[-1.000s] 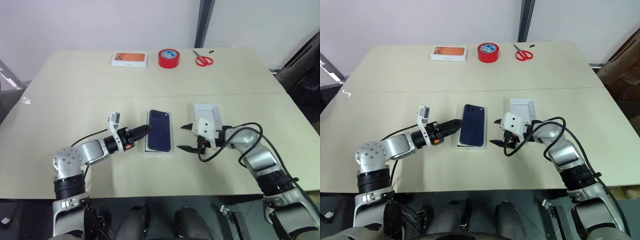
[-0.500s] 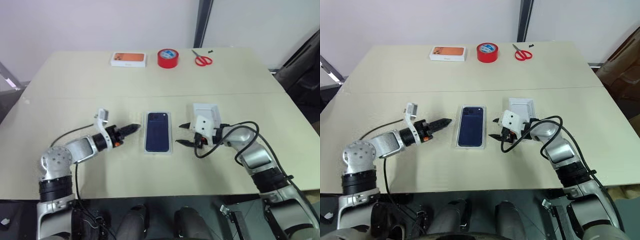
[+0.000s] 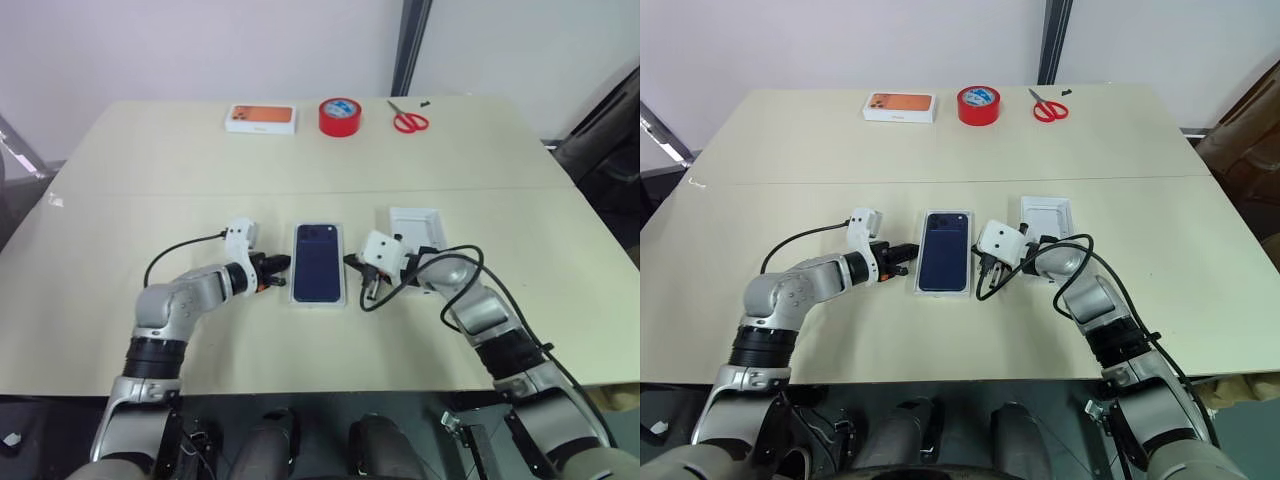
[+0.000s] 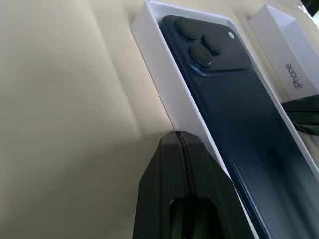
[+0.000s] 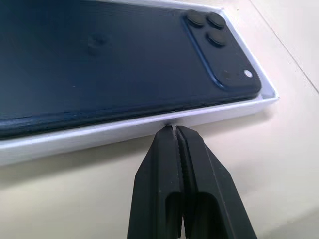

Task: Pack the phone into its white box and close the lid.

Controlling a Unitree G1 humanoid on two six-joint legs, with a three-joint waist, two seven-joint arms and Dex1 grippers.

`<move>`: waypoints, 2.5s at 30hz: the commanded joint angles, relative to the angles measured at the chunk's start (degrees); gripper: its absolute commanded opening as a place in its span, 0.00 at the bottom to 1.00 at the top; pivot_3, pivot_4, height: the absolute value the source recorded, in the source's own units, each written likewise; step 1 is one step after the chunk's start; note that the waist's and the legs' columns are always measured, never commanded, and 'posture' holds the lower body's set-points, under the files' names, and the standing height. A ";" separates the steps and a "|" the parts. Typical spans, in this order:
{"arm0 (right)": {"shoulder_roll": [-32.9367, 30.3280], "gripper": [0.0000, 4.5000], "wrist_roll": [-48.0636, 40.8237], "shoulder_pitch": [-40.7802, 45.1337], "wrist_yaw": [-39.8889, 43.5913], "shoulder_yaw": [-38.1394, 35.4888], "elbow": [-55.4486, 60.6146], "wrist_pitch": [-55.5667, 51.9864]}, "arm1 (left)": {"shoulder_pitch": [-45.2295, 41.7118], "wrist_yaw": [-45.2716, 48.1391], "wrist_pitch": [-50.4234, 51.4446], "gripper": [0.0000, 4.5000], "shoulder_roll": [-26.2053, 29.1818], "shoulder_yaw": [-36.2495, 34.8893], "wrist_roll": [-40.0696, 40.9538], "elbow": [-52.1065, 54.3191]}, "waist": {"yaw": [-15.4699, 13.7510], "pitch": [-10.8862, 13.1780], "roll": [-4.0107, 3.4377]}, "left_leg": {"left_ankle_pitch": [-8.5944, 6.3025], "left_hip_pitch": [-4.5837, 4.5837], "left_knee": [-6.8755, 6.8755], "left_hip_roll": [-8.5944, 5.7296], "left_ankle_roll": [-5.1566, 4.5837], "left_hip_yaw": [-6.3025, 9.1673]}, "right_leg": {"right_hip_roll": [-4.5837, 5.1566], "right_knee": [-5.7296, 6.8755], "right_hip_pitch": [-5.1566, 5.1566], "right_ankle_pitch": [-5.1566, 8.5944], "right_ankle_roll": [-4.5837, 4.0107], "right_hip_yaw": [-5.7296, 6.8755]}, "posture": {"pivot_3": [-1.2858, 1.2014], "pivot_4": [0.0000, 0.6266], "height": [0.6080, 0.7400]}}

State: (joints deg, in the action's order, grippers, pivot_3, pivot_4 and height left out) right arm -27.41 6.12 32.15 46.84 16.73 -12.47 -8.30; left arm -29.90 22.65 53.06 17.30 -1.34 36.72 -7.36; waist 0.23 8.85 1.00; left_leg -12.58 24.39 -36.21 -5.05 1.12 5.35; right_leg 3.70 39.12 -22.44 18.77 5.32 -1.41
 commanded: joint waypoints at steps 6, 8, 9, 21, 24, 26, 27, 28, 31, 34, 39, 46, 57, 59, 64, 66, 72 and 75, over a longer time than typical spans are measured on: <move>-5.00 0.02 -0.67 0.67 1.49 -3.95 -0.01 1.67 | -6.43 5.64 -2.74 0.00 -6.54 5.22 -4.13 -4.72 | 0.00 0.01 0.02 | 0.00 0.02 0.01 0.00 -0.01 -0.04 | 0.00 -0.01 -0.02 0.00 0.00 -0.02 | 0.52 0.24 0.95; -6.82 0.02 -0.99 -0.78 2.29 -4.70 0.70 1.20 | -7.67 6.58 -3.65 0.00 -8.33 6.59 -5.47 -6.45 | 0.04 0.01 0.02 | 0.00 0.02 0.01 0.00 -0.01 -0.04 | 0.00 -0.01 -0.02 0.00 0.00 -0.02 | 0.52 0.24 0.95; -7.58 0.02 -1.11 -1.61 2.60 -5.10 1.34 0.99 | -8.31 7.00 -4.22 0.00 -9.17 7.10 -6.23 -7.61 | 0.02 0.01 0.02 | 0.00 0.02 0.00 0.00 -0.01 -0.04 | 0.00 -0.01 -0.01 0.00 0.01 -0.01 | 0.52 0.24 0.95; -10.42 0.02 -1.03 -6.95 1.91 -8.67 5.63 -1.60 | -12.52 11.54 -8.18 0.00 -14.69 8.75 -12.41 -15.51 | -0.92 0.02 0.03 | -0.01 0.01 -0.08 0.00 -0.03 -0.07 | 0.00 -0.02 0.06 0.00 0.01 -0.02 | 0.52 0.24 0.95; -9.97 0.02 -2.24 -6.80 2.77 -8.93 6.49 -3.37 | -11.75 12.46 -7.66 0.00 -13.72 8.64 -12.85 -14.05 | -0.87 0.02 0.03 | -0.01 0.01 -0.07 0.00 -0.03 -0.07 | 0.00 -0.01 0.05 0.00 0.01 -0.02 | 0.52 0.24 0.95; -10.08 0.02 -2.71 -6.78 3.17 -9.18 6.98 -4.15 | -11.30 12.52 -7.91 0.00 -13.04 8.10 -13.26 -13.85 | -0.85 0.02 0.03 | -0.01 0.01 -0.07 0.00 -0.02 -0.07 | 0.00 -0.01 0.05 0.00 0.01 -0.03 | 0.52 0.24 0.95; -10.20 0.07 -3.31 -6.78 3.57 -9.48 7.27 -4.87 | -11.08 12.56 -7.84 0.00 -12.71 7.70 -13.35 -13.69 | -0.83 0.02 0.03 | -0.01 0.01 -0.07 0.00 -0.02 -0.07 | 0.00 -0.01 0.05 0.00 0.01 -0.03 | 0.52 0.24 0.95; -10.36 0.14 -3.52 -6.76 3.72 -9.65 7.46 -5.14 | -10.87 12.69 -7.69 0.00 -12.39 7.36 -13.34 -13.42 | -0.79 0.02 0.03 | -0.01 0.01 -0.07 0.00 -0.02 -0.07 | 0.00 -0.01 0.05 0.00 0.01 -0.03 | 0.52 0.24 0.95; -10.87 0.42 -5.04 -6.55 4.80 -10.61 8.04 -7.48 | -9.83 13.28 -7.76 0.06 -11.31 6.72 -13.17 -11.96 | -0.66 0.02 0.03 | -0.01 0.01 -0.05 0.01 -0.02 -0.07 | -0.01 -0.01 0.03 0.00 0.01 -0.03 | 0.52 0.24 0.95; -12.18 0.76 -3.07 -6.14 3.71 -10.53 8.41 -6.04 | -8.50 13.35 -8.27 0.30 -10.05 6.68 -13.78 -10.13 | -0.54 0.02 0.03 | -0.01 0.00 -0.04 0.03 -0.02 -0.07 | -0.02 -0.01 0.03 0.00 0.01 -0.04 | 0.52 0.24 0.95; -14.48 1.00 -3.55 -5.76 4.65 -11.43 10.38 -6.56 | -6.87 13.67 -7.42 0.61 -7.88 5.10 -12.84 -6.15 | -0.39 0.02 0.03 | -0.01 0.00 -0.02 0.03 -0.02 -0.07 | -0.02 -0.01 0.01 0.00 0.01 -0.05 | 0.52 0.24 0.95; -17.37 1.00 -2.80 -5.34 3.98 -13.00 8.00 -5.07 | -5.86 14.06 -8.16 0.61 -6.47 3.73 -12.15 -2.89 | -0.61 0.02 0.03 | -0.01 0.01 -0.04 0.03 -0.02 -0.08 | -0.02 -0.01 0.01 0.00 0.01 -0.05 | 0.52 0.24 0.95; -12.10 1.00 -14.65 -6.18 -3.51 -23.47 19.12 -42.20 | 4.46 30.05 -26.32 0.61 7.35 1.63 -11.69 9.11 | -0.34 0.02 0.00 | -0.01 0.00 0.04 0.08 -0.02 -0.10 | -0.01 -0.02 -0.04 0.00 -0.01 -0.10 | 0.52 0.24 0.95; -11.98 1.00 -16.36 -6.04 -4.09 -23.40 20.76 -48.52 | 7.01 34.48 -31.15 0.61 10.50 1.55 -12.39 9.63 | -0.46 0.02 -0.04 | -0.01 0.01 0.05 0.08 -0.03 -0.10 | 0.00 -0.04 -0.03 0.01 -0.02 -0.11 | 0.52 0.24 0.95; -15.51 1.00 -15.50 -4.66 -5.26 -17.66 22.09 -54.76 | 11.25 43.61 -36.80 0.61 16.98 -0.66 -10.22 9.97 | -0.59 0.05 -0.10 | -0.21 0.01 0.07 0.07 -0.37 -0.10 | 0.04 -0.08 -0.04 0.01 -0.03 -0.11 | 0.52 0.24 0.95; -17.01 1.00 -16.23 -3.46 -4.72 -16.29 21.76 -56.69 | 12.10 44.96 -38.12 0.61 17.89 -0.64 -10.11 10.17 | -0.76 0.08 -0.13 | -0.24 0.02 0.07 0.06 -0.42 -0.10 | 0.06 -0.10 -0.04 0.01 -0.04 -0.10 | 0.52 0.24 0.95; -23.10 1.00 -16.61 -0.12 0.02 -9.17 20.76 -56.97 | 14.65 44.81 -41.37 0.61 16.73 0.63 -10.92 12.90 | -0.63 0.11 -0.18 | -0.31 0.02 0.08 0.06 -0.53 -0.14 | 0.09 -0.12 -0.03 0.01 -0.03 -0.10 | 0.52 0.24 0.95; -24.57 1.00 -16.82 0.67 1.47 -7.12 19.62 -56.56 | 15.43 43.18 -42.42 0.61 15.35 1.16 -11.60 13.99 | -0.57 0.11 -0.18 | -0.31 0.03 0.07 0.06 -0.54 -0.14 | 0.09 -0.12 -0.02 0.01 -0.03 -0.09 | 0.52 0.24 0.95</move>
State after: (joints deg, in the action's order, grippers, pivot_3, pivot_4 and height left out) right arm -51.01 -10.38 31.53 47.35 9.12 6.99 -65.48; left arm -14.61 66.71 12.22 33.05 -0.40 25.36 4.48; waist -0.33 8.97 0.82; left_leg -12.89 24.41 -36.15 -4.99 0.58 5.20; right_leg 3.78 38.99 -22.45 18.78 5.30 -1.51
